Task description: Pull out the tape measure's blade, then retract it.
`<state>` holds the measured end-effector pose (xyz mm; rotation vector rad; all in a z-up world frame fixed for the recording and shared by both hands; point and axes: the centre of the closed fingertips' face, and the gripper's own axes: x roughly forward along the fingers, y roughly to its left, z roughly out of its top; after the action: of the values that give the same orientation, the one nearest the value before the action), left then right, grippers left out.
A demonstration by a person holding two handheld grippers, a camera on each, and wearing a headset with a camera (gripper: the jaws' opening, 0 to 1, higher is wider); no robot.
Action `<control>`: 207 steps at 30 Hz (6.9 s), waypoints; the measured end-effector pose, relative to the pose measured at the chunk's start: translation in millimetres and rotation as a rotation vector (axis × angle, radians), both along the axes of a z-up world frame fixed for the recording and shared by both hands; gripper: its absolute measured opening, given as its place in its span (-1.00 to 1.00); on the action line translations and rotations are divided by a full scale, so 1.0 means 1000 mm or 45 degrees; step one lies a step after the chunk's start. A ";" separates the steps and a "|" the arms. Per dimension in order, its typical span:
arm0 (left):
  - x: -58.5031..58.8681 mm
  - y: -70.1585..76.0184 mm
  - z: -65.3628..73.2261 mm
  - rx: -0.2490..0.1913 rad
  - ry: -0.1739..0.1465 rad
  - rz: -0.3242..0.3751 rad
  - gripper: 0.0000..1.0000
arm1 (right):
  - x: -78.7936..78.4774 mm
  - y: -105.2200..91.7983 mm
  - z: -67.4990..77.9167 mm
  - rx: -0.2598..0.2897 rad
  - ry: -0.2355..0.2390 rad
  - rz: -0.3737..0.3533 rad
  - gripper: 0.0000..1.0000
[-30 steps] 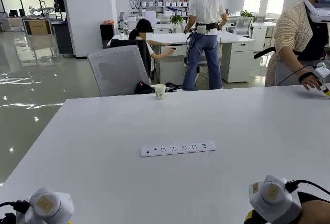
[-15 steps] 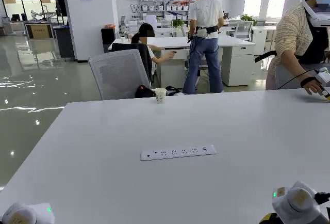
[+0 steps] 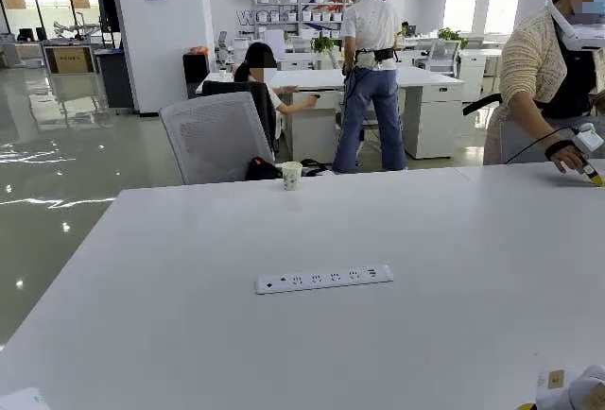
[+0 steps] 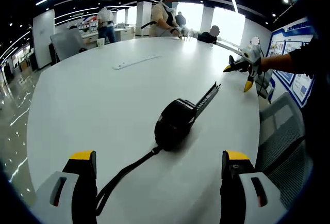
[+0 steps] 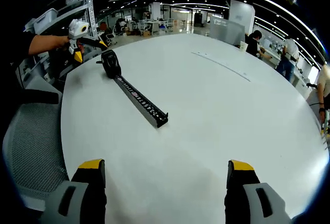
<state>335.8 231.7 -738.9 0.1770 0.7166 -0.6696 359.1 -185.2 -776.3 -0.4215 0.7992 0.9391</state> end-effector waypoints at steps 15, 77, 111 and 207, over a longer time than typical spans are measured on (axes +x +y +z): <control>-0.018 0.018 -0.001 -0.005 -0.059 0.103 0.98 | -0.012 -0.008 0.007 0.043 -0.038 -0.037 0.98; -0.084 0.035 -0.007 -0.020 -0.102 0.130 0.98 | -0.055 -0.033 0.023 0.136 -0.103 -0.121 0.98; -0.048 -0.009 0.011 -0.076 -0.079 0.097 0.98 | -0.044 -0.018 0.026 -0.005 0.008 0.061 0.98; 0.055 -0.070 -0.012 -0.080 -0.301 0.673 0.98 | 0.038 0.074 -0.019 -0.307 0.065 0.744 0.46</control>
<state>390.8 161.4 -750.6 0.0038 0.4830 -0.1607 397.4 -111.2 -794.9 -0.8735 0.8563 1.4027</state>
